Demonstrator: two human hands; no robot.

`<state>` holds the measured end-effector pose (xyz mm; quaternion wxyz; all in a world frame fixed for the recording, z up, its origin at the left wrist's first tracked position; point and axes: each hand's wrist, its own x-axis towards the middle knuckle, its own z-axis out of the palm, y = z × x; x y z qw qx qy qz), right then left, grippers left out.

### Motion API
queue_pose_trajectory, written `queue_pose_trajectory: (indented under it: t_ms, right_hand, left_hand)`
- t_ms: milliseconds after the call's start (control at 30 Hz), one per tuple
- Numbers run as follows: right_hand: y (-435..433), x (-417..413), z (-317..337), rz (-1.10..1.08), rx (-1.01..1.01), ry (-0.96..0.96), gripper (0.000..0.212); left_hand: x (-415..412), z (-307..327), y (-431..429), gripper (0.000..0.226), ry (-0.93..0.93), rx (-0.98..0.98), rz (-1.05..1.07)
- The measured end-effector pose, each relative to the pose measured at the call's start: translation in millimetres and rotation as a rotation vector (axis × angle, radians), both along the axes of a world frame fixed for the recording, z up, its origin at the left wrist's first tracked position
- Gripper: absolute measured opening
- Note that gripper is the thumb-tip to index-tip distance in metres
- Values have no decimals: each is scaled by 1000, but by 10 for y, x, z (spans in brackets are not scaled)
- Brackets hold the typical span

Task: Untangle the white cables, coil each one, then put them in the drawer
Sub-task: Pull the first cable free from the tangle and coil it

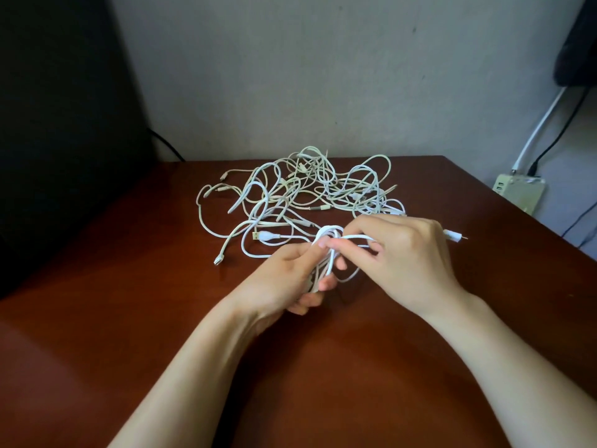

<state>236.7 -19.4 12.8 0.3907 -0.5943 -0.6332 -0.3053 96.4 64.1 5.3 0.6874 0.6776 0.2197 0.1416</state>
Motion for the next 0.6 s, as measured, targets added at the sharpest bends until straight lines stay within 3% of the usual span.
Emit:
queue_pose_trajectory:
  t_ms: [333, 467, 600]
  right_hand:
    - [-11, 50, -17, 192, -172, 373, 30]
    - [9, 25, -31, 176, -126, 267, 28]
    - [10, 10, -12, 170, -23, 55, 23]
  left_hand:
    - [-58, 96, 126, 45, -223, -243, 205]
    - [-50, 113, 179, 58, -242, -349, 233]
    - [-50, 81, 185, 58, -145, -285, 268]
